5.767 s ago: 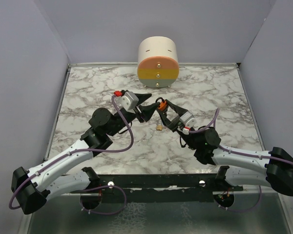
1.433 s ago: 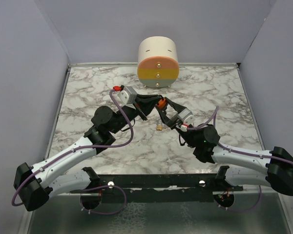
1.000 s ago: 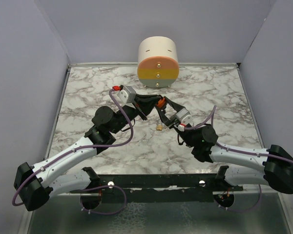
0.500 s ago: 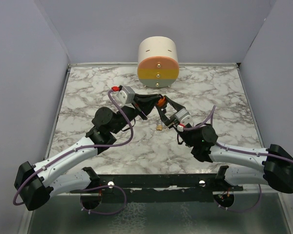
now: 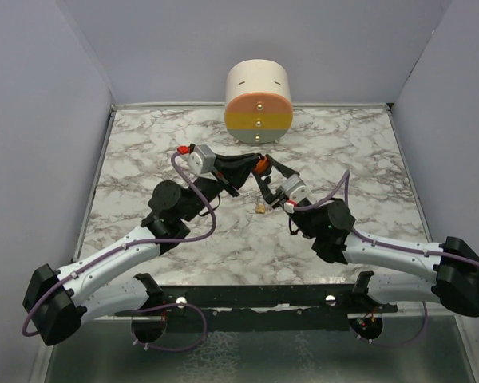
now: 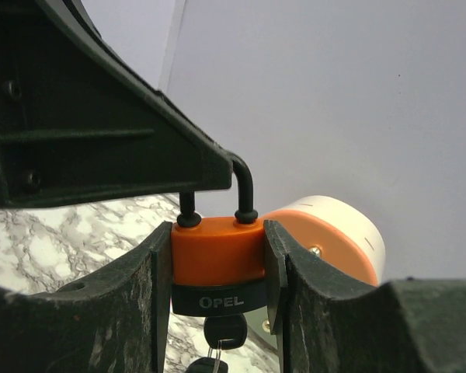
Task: Lock with the key
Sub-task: Lock the lock, then place the lock at the center of the board.
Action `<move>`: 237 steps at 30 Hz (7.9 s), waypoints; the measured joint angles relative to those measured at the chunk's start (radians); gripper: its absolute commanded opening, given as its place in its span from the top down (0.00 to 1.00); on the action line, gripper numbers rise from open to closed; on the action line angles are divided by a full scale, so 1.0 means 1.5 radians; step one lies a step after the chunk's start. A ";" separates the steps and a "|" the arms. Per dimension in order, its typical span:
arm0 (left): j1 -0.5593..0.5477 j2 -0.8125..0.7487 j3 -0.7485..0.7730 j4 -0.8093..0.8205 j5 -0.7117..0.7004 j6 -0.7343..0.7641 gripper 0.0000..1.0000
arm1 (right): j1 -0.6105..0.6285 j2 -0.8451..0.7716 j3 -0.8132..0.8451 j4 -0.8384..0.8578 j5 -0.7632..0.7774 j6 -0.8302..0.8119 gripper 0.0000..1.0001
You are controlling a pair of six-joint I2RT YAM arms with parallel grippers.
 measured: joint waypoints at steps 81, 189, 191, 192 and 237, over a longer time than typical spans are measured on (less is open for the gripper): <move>0.005 0.006 -0.017 -0.069 0.000 0.018 1.00 | 0.079 -0.003 -0.018 -0.070 0.168 0.078 0.81; 0.274 -0.075 0.043 -0.150 0.441 -0.039 1.00 | -0.212 0.172 0.029 0.048 -0.630 0.616 0.99; 0.272 -0.081 0.040 -0.154 0.429 -0.034 1.00 | -0.211 0.165 0.023 0.051 -0.618 0.616 0.99; 0.270 -0.089 0.034 -0.151 0.421 -0.032 1.00 | -0.210 0.159 0.020 0.050 -0.613 0.616 0.99; 0.279 -0.199 -0.190 0.329 0.058 -0.001 1.00 | -0.177 0.107 -0.077 -0.104 -0.513 0.590 0.99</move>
